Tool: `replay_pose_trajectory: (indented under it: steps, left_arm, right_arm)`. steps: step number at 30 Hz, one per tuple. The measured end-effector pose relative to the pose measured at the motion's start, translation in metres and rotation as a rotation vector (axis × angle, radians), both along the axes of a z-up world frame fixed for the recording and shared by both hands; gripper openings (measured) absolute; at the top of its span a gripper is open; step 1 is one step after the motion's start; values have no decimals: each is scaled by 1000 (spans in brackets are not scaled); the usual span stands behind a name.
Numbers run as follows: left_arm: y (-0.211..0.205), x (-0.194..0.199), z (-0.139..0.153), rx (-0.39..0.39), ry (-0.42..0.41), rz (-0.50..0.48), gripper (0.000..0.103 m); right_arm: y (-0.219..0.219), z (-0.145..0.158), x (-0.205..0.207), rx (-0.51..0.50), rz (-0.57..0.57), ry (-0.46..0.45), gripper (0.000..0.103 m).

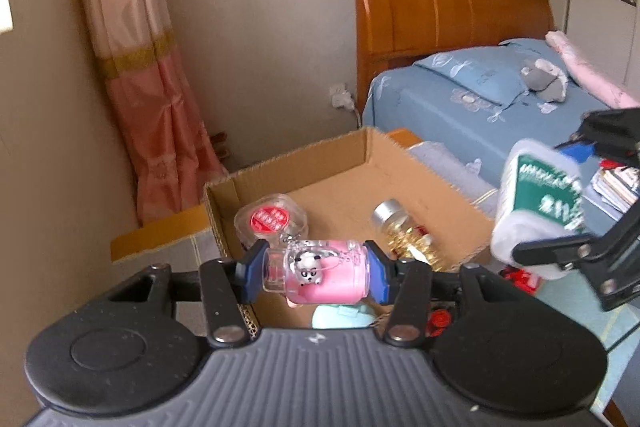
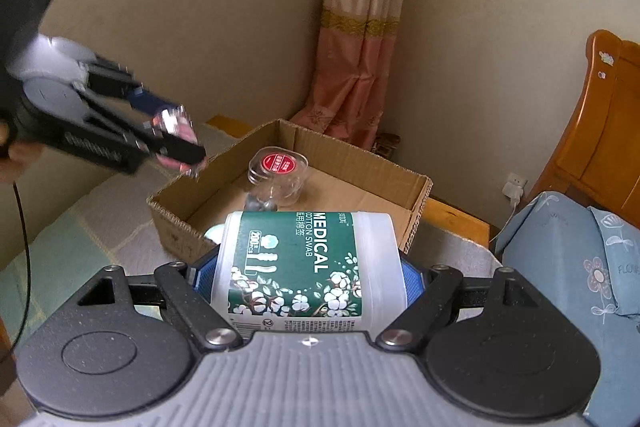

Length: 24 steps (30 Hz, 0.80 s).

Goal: Organize rigid objects
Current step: 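Drop the pink keychain into the box with left tool while right tool carries the MEDICAL bottle, then lower the MEDICAL bottle into the box and open right tool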

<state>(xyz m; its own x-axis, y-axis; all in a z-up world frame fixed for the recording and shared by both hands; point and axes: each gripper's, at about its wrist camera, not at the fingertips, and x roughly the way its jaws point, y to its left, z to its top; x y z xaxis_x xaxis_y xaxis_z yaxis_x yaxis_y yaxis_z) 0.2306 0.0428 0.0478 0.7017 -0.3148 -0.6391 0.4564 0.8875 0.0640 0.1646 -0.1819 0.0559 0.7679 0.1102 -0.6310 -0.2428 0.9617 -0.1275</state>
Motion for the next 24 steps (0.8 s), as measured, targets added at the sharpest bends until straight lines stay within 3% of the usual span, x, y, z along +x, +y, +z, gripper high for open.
replay_pose_trajectory:
  steps: [5, 9, 13, 24]
  left_arm:
    - [2, 11, -27, -3, 57, 24, 50]
    - [8, 9, -35, -15, 36, 80, 89]
    - [14, -10, -32, -53, 11, 92, 99]
    - [27, -52, -37, -51, -17, 177, 101]
  right_arm:
    - [4, -4, 11, -5, 2, 17, 86]
    - [5, -6, 20, -3, -4, 32, 86]
    - [5, -6, 31, -5, -16, 41, 86]
    - [-5, -3, 91, 38, -88, 63, 86]
